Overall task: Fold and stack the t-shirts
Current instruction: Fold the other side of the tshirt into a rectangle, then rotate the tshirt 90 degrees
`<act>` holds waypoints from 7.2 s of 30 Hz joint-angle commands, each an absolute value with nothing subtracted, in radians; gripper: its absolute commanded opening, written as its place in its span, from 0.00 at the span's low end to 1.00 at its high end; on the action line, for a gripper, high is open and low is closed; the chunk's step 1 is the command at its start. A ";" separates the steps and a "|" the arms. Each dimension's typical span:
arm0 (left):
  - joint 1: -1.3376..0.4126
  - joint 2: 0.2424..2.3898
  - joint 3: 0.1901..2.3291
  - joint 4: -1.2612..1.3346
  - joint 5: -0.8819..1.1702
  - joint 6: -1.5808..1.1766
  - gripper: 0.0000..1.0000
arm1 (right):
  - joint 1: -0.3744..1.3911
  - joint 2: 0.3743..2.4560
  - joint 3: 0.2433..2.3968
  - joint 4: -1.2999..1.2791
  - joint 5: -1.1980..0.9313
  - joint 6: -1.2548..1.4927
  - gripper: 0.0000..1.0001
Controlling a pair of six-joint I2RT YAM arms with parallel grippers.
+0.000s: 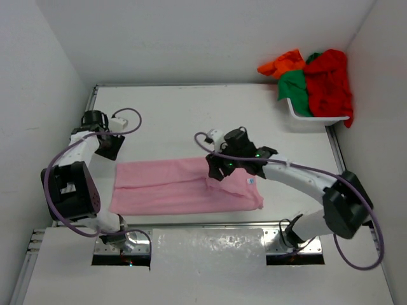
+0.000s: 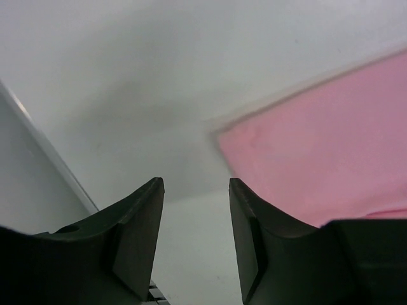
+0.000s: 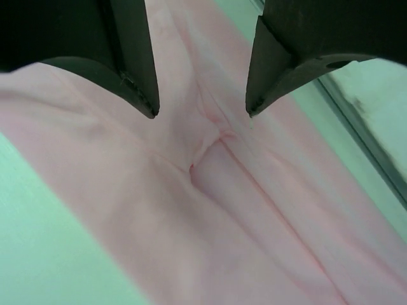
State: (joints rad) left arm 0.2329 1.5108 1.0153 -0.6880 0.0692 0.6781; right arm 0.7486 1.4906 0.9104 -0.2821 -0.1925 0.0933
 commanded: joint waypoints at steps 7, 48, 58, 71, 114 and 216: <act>0.250 1.609 1.095 -0.577 0.029 0.548 0.45 | 0.433 1.295 0.664 -0.143 -0.101 0.561 0.23; 0.252 1.689 0.979 -0.471 0.098 0.543 0.00 | 0.250 1.411 0.457 0.094 -0.158 0.693 0.02; 0.252 1.675 0.985 -0.495 0.126 0.555 0.00 | 0.226 1.329 0.629 -0.168 -0.079 0.508 0.42; 0.252 1.681 1.022 -0.531 0.120 0.560 0.00 | 0.247 1.102 0.506 -0.535 -0.113 0.584 0.64; 0.258 1.620 1.207 -0.650 0.144 0.503 0.50 | 0.169 2.176 1.480 -0.488 -0.002 0.368 0.00; -0.534 1.960 1.385 -0.460 0.219 0.172 0.00 | 1.020 1.692 0.462 0.471 0.005 1.486 0.37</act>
